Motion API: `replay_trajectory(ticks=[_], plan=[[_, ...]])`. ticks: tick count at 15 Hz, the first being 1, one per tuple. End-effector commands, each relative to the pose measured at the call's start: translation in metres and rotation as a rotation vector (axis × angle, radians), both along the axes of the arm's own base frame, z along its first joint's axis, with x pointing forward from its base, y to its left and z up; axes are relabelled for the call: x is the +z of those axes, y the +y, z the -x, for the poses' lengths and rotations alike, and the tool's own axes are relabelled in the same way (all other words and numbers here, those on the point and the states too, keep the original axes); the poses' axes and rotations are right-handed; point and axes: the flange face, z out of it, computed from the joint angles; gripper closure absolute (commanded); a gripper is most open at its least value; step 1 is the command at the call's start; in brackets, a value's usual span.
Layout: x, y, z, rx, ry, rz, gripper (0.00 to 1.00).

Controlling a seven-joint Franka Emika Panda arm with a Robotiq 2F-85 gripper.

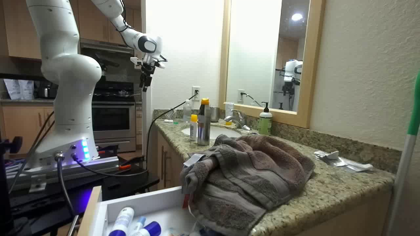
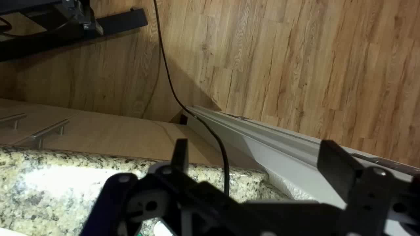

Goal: Open the tap

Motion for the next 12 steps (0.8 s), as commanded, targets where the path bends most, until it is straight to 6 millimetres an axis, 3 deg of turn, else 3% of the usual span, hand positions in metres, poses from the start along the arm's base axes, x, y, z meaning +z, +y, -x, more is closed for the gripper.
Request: replay_trajectory(ticks=[1,6,7,12], plan=[[0.0,0.0,0.0,0.0,0.0,0.0,0.0],[0.0,0.0,0.0,0.0,0.001,0.0,0.0],[-0.005,-0.009,-0.014,-0.024,-0.01,0.038,0.0],[-0.006,-0.105,-0.086,-0.335,-0.063,0.089,0.0]])
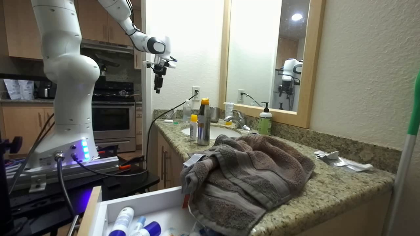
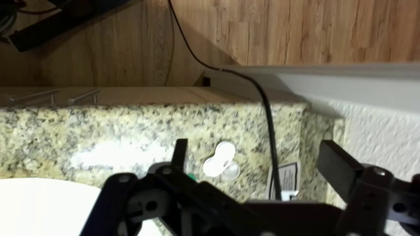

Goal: Open the tap

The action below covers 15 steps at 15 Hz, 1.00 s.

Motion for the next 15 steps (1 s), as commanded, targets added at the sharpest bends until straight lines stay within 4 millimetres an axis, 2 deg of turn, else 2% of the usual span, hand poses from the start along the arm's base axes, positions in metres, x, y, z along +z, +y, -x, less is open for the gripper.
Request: replay_trajectory(ticks=[1,3,4,5,6,10,13,15], plan=[[0.0,-0.062,-0.052,-0.19,-0.035,0.007,0.0],[0.001,-0.087,-0.073,-0.278,-0.063,-0.009,0.0],[0.002,-0.092,-0.08,-0.315,-0.071,-0.018,0.0],[0.005,-0.091,-0.082,-0.317,-0.071,-0.037,0.0],[0.003,-0.093,-0.069,-0.282,-0.065,-0.014,0.0],[0.006,-0.091,-0.078,-0.302,-0.069,-0.025,0.0],[-0.015,-0.097,-0.091,-0.145,0.031,-0.064,0.0],[-0.025,-0.112,-0.114,-0.16,0.065,-0.04,0.0]])
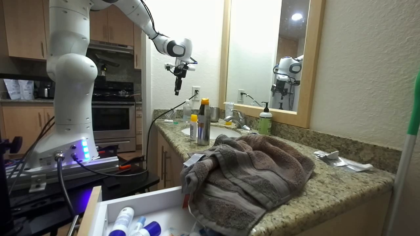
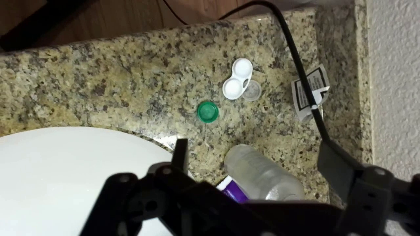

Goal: Open the tap

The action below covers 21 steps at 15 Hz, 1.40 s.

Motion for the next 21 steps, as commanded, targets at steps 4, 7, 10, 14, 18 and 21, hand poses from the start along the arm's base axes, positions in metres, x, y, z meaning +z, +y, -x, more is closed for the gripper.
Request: replay_trajectory(ticks=[4,7,10,14,18,21], plan=[[-0.016,-0.034,-0.078,-0.12,0.001,-0.001,0.0],[-0.016,-0.034,-0.072,-0.114,0.0,0.004,0.0],[-0.017,-0.032,-0.072,-0.111,0.003,0.004,0.0],[-0.03,-0.044,-0.098,-0.219,-0.007,0.042,0.0],[-0.027,-0.086,-0.138,-0.45,-0.045,0.034,0.0],[-0.02,-0.122,-0.149,-0.609,-0.056,0.086,0.0]])
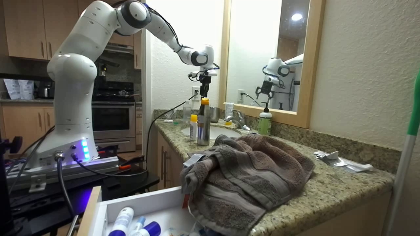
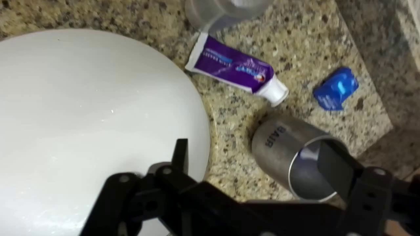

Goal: Open the tap

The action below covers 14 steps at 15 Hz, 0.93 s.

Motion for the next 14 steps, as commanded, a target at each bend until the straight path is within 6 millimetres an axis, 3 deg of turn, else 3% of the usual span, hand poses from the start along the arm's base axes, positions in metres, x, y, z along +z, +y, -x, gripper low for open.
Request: replay_trajectory(ticks=[1,5,6,9,10,12,14], plan=[[0.01,-0.039,-0.015,-0.172,-0.017,0.078,0.0],[0.035,-0.076,-0.004,-0.258,-0.026,0.175,0.0],[0.023,-0.067,-0.008,-0.233,-0.013,0.154,0.0],[0.032,-0.077,-0.006,-0.249,-0.025,0.167,0.0],[0.025,-0.073,-0.007,-0.155,-0.001,0.15,0.0],[0.012,-0.086,-0.009,-0.032,0.039,0.155,0.0],[0.007,-0.113,-0.007,0.058,0.093,0.233,0.0]])
